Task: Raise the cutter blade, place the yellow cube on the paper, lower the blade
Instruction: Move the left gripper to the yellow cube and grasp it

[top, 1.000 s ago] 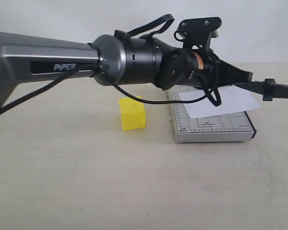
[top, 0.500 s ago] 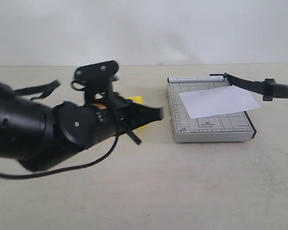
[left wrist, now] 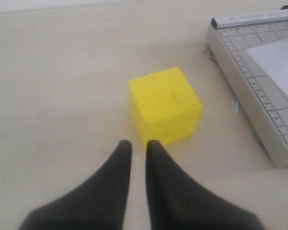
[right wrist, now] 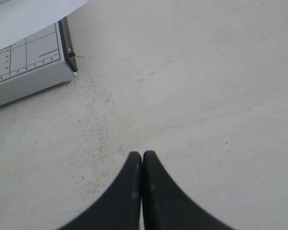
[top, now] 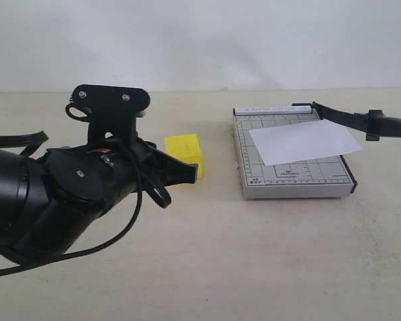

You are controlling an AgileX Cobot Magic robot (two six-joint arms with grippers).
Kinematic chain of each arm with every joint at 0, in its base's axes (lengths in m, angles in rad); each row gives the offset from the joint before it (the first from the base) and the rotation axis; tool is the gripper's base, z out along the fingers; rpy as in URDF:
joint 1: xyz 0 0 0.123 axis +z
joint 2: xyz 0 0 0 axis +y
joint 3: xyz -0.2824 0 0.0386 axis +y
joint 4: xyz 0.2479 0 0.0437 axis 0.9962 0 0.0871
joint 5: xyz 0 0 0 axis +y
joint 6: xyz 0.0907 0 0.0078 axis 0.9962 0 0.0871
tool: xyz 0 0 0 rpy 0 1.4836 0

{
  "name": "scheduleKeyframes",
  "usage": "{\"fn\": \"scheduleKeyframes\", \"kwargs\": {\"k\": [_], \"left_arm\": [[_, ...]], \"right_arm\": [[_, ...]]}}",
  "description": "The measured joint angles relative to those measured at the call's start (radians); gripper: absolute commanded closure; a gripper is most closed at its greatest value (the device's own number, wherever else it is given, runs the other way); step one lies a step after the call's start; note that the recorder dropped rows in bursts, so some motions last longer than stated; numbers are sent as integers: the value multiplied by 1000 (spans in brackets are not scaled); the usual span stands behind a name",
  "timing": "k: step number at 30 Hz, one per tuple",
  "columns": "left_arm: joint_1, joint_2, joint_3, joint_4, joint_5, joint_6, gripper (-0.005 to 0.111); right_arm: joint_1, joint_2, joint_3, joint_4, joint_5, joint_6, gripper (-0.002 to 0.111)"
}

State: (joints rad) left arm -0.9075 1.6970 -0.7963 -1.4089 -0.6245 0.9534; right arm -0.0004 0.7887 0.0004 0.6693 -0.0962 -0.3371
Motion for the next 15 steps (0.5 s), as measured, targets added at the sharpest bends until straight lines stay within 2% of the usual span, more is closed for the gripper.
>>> {"fn": "scheduleKeyframes", "kwargs": {"k": [2, 4, 5, 6, 10, 15], "left_arm": [[0, 4, 0, 67, 24, -7, 45], [0, 16, 0, 140, 39, -60, 12], [0, 27, 0, 178, 39, -112, 1], [0, 39, 0, 210, 37, -175, -3], [0, 93, -10, 269, 5, -374, -2], [0, 194, -120, 275, -4, -381, -2]], "right_arm": [[0, 0, 0, 0, 0, 0, 109], [0, 0, 0, 0, 2, 0, 109], [0, 0, 0, 0, 4, 0, 109], [0, 0, 0, 0, 4, 2, 109], [0, 0, 0, 0, 6, 5, 109], [0, 0, 0, 0, 8, 9, 109]]}}
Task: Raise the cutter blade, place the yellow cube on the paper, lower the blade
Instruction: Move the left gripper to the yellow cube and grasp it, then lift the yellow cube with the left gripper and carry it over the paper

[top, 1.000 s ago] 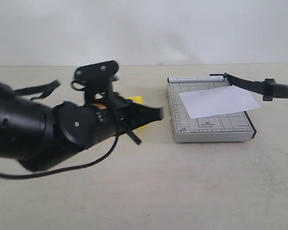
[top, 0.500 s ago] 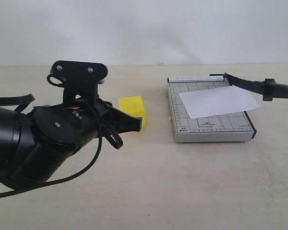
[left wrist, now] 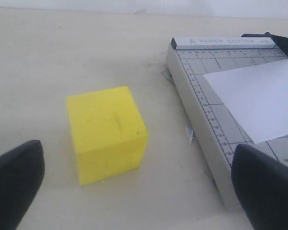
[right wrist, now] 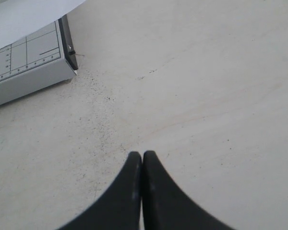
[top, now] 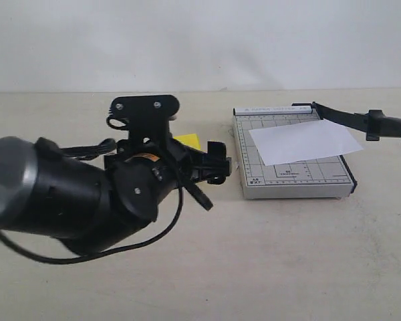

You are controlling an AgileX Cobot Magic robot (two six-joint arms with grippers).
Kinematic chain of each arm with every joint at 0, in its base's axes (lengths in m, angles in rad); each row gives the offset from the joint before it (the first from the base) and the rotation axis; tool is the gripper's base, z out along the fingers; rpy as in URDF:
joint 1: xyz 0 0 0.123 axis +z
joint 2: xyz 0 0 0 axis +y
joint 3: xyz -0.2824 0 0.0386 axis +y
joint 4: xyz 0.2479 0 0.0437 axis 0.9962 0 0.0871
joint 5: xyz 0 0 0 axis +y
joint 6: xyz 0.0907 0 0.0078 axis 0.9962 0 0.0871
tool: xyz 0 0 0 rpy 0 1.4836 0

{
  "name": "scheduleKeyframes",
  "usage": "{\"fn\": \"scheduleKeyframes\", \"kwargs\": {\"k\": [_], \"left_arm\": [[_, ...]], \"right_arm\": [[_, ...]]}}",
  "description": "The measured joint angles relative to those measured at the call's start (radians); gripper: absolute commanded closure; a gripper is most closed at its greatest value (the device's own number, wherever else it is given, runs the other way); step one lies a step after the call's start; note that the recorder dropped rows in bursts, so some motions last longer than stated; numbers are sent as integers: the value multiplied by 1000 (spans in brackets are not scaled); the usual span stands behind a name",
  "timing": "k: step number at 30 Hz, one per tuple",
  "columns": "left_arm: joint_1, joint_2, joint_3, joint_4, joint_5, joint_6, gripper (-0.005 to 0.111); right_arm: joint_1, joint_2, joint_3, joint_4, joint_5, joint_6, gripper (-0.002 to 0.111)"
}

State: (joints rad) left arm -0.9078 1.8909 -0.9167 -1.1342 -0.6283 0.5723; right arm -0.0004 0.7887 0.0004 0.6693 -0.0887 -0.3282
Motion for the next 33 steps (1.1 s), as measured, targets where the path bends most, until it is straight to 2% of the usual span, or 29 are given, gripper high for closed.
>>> {"fn": "scheduleKeyframes", "kwargs": {"k": [4, 7, 10, 15, 19, 24, 26, 31, 33], "left_arm": [[4, 103, -141, -124, -5, 189, -2], [22, 170, -245, -298, -7, 352, -2], [49, 225, -326, -377, -7, 422, -2], [101, 318, -436, -402, -4, 463, -2], [138, 379, -501, -410, 55, 499, -2], [146, 431, -558, -410, 71, 584, 2], [146, 439, -568, -410, 73, 608, 12], [153, 449, -571, -412, 60, 645, 56], [161, 449, -571, -412, 62, 671, 69]], "right_arm": [[0, 0, 0, 0, 3, 4, 109], [0, 0, 0, 0, 7, 9, 109], [0, 0, 0, 0, 7, 15, 109], [0, 0, 0, -2, 13, 16, 109], [0, 0, 0, -2, 13, 18, 109], [0, 0, 0, -2, 14, 18, 109], [0, 0, 0, -2, 14, 18, 109], [0, 0, 0, -2, 14, 18, 109], [0, 0, 0, -2, 14, 18, 109]]}}
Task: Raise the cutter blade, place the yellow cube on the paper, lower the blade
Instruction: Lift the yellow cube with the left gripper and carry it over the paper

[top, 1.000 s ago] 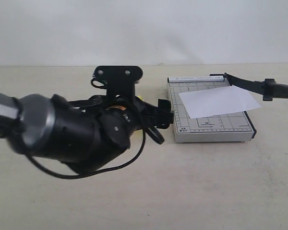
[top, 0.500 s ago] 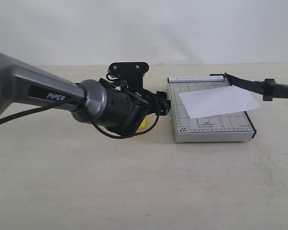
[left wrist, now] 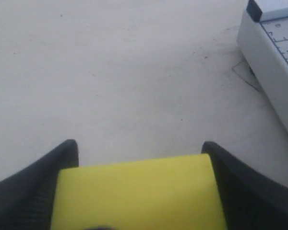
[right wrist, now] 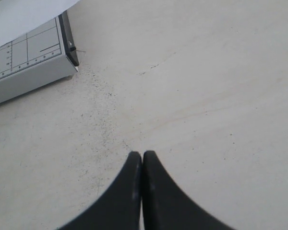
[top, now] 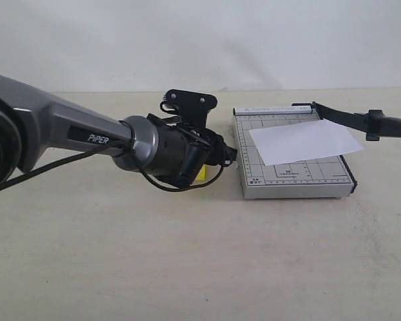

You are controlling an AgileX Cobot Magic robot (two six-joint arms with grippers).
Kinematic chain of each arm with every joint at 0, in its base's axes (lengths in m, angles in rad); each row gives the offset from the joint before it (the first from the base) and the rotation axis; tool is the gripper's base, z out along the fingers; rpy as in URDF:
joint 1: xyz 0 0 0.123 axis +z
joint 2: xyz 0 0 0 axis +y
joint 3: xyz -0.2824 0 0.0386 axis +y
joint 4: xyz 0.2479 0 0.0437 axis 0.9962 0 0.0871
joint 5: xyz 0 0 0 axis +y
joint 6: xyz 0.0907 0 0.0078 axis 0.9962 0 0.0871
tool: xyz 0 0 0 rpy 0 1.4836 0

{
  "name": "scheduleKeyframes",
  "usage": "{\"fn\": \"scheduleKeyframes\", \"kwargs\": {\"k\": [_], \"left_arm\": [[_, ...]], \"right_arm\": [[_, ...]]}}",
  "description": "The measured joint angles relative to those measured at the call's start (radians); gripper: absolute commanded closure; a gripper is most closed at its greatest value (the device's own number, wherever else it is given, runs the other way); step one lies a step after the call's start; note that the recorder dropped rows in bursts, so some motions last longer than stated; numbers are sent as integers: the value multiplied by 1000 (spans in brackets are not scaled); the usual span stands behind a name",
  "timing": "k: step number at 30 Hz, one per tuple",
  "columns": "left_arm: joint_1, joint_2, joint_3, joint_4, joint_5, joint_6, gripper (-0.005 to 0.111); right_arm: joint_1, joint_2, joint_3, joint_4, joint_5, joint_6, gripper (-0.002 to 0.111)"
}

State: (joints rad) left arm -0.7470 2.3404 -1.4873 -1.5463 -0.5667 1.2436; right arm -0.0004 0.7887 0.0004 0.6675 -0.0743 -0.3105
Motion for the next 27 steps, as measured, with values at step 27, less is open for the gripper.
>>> {"fn": "scheduleKeyframes", "kwargs": {"k": [27], "left_arm": [[-68, -492, 240, -194, 650, 608, 102]], "right_arm": [[0, 0, 0, -2, -2, 0, 109]]}}
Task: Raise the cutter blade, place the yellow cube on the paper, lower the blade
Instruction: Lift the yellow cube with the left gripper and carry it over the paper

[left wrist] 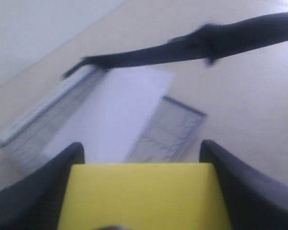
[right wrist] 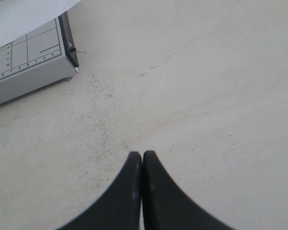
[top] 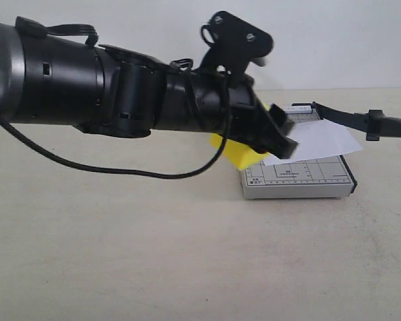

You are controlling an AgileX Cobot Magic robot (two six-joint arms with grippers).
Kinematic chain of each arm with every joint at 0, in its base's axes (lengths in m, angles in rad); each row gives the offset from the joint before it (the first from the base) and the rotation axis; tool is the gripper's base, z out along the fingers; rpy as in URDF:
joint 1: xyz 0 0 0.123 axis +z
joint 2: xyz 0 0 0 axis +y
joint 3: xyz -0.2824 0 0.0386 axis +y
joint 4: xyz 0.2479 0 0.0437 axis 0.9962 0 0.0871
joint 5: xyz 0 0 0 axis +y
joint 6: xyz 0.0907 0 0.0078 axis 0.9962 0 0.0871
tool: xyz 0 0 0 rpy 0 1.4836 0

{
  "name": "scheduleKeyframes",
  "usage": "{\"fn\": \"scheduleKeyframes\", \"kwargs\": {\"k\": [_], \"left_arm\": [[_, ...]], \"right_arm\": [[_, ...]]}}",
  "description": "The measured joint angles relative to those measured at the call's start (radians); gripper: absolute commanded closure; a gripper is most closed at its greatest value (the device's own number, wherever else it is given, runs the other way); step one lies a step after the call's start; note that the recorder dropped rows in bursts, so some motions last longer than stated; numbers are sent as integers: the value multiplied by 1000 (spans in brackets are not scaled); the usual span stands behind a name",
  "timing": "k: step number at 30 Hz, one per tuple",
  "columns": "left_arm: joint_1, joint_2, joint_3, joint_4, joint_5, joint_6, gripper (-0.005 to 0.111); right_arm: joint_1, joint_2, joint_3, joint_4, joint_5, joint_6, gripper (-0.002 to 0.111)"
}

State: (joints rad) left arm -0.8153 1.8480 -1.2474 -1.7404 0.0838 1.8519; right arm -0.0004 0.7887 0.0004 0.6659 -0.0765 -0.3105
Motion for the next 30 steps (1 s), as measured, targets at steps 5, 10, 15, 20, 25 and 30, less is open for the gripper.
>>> {"fn": "scheduleKeyframes", "kwargs": {"k": [5, 10, 15, 20, 25, 30], "left_arm": [[-26, 73, -63, 25, 48, 0, 102], [-33, 182, -202, 37, -46, 0, 102], [-34, 319, -425, 38, -51, -11, 102], [-34, 521, -674, 38, -77, -28, 102], [-13, 660, -827, 36, -77, -91, 102], [1, 716, -864, 36, -84, -117, 102]], "right_arm": [[0, 0, 0, 0, 0, 0, 109], [0, 0, 0, 0, 0, 0, 109], [0, 0, 0, 0, 0, 0, 109], [0, 0, 0, 0, 0, 0, 109], [0, 0, 0, 0, -2, 0, 109], [0, 0, 0, 0, -2, 0, 109]]}}
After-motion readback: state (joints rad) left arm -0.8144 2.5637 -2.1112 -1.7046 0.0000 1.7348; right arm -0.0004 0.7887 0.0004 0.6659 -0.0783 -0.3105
